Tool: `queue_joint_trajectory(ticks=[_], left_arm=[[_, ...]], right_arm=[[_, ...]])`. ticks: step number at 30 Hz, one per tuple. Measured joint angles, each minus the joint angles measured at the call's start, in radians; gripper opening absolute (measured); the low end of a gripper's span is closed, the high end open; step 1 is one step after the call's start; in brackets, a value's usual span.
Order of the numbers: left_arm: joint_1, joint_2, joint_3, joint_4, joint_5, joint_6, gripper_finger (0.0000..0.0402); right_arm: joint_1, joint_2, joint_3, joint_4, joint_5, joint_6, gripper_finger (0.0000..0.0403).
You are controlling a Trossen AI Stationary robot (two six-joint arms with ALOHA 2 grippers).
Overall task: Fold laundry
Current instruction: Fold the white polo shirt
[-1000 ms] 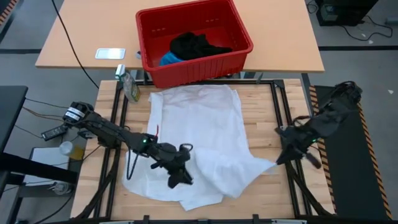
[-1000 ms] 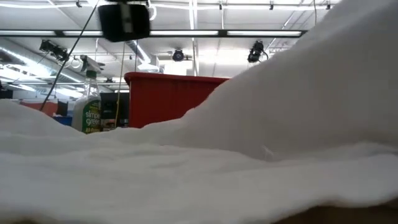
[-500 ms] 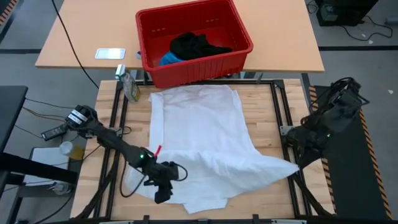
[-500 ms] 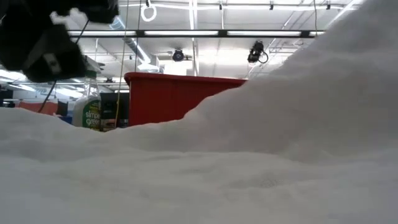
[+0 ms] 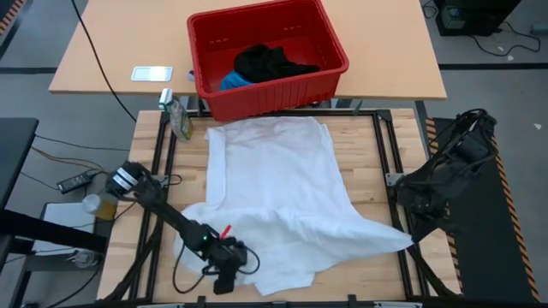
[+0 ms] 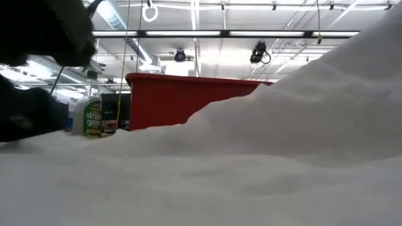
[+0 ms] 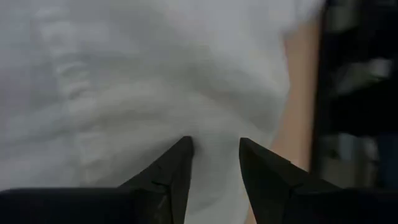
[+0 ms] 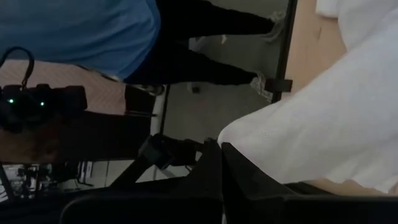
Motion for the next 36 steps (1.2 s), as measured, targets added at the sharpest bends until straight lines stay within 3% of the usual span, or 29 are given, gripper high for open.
queue_joint_trajectory(ticks=[4,11,16,21,29,33,36], left_arm=[[-0.031,0.020,-0.007,0.113,0.139,-0.007,0.0143],[-0.087,0.015,-0.008,0.175,0.332,-0.118,0.0143],[-0.088,-0.086,-0.007,0.195,0.350,-0.131,0.0142],[-0.045,-0.222,-0.007,0.141,0.201,-0.118,0.0142],[0.021,-0.375,-0.007,0.044,-0.151,-0.097,0.0141],[0.047,-0.400,-0.007,0.011,-0.269,-0.067,0.0141],[0.066,-0.400,-0.007,0.008,-0.299,-0.064,0.0141]], right_arm=[[0.000,0.006,0.000,0.002,-0.013,0.006,0.0000],[0.000,0.010,0.000,0.018,-0.094,0.012,0.0000],[0.000,0.009,0.000,0.016,-0.132,0.029,0.0000],[-0.012,0.045,0.000,0.064,0.001,-0.056,0.0000],[-0.059,0.207,0.000,0.358,0.337,-0.406,0.0000],[-0.079,0.344,0.000,0.436,0.416,-0.598,0.0000],[-0.106,0.460,-0.001,0.498,0.413,-0.687,0.0000]])
